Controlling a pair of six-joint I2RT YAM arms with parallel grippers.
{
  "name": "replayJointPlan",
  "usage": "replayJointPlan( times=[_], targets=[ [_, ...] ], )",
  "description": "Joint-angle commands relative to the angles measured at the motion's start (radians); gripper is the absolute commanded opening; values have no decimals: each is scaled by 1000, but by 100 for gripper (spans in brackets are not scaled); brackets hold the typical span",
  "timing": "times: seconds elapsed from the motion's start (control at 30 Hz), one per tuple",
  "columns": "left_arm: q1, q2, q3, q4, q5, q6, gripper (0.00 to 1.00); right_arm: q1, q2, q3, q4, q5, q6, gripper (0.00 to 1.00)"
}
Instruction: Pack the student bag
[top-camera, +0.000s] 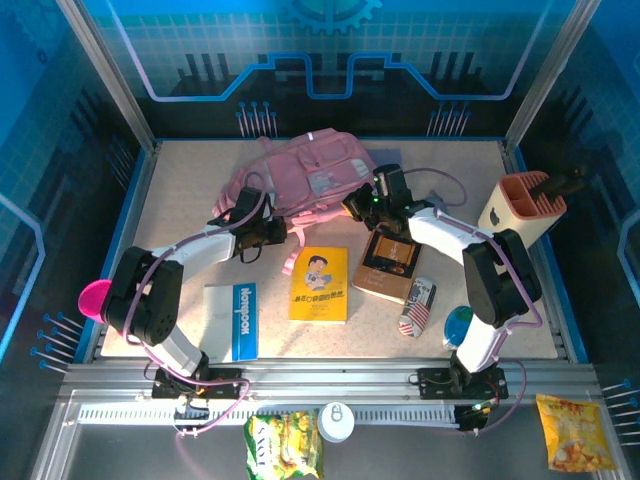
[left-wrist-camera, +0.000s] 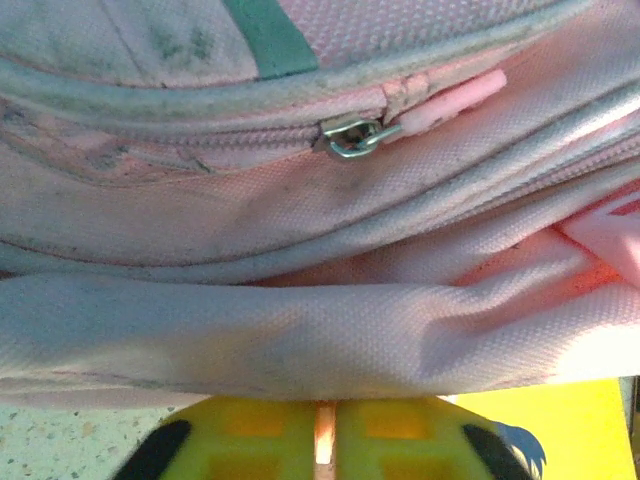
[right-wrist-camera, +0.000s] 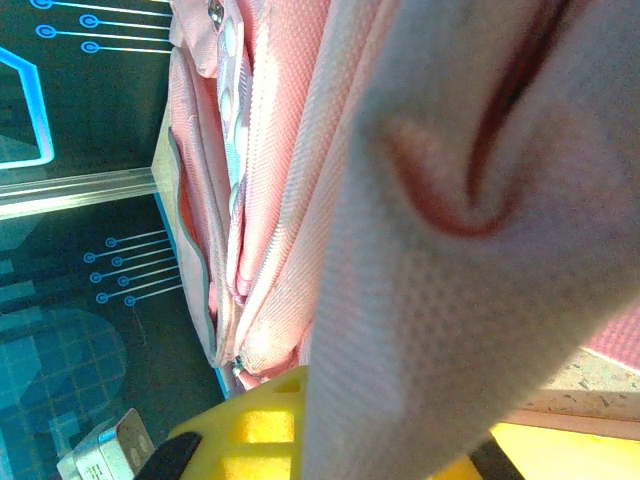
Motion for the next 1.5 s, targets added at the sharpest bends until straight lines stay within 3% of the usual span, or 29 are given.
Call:
replayJointPlan(
  times=[0.0, 0.2, 0.33, 0.53, 0.6, 0.7, 0.83, 0.9, 1.13, 1.47],
  targets=[
    [23, -32, -20, -22, -13, 27, 0, -18, -28, 41, 29, -34, -30, 2],
    [68, -105, -77, -50, -31, 0, 0, -30, 50, 137, -32, -39, -114, 1],
    [67, -172, -64, -179, -97, -35, 0, -34, 147, 248, -60, -56, -176, 2],
    [20, -185, -36, -248, 5, -55, 0, -43, 316, 417, -95, -95, -243, 4],
    [8, -164, -15, -254, 22, -55, 0, -53, 347, 446, -113, -89, -264, 12],
    [-6, -119, 30, -256, 61, -62, 0, -68, 327, 414, -127, -78, -270, 33],
    [-36, -47, 99, -272, 100, -59, 0, -81, 219, 275, -108, -43, -270, 57],
    [-49, -9, 140, -297, 105, -56, 0, -80, 151, 182, -76, -39, -255, 62],
    [-73, 67, 209, -338, 125, -66, 0, 13, 99, 28, 8, -76, -95, 64],
    [-78, 76, 212, -368, 130, -66, 0, 123, 254, 183, -54, -44, -59, 56]
  ],
)
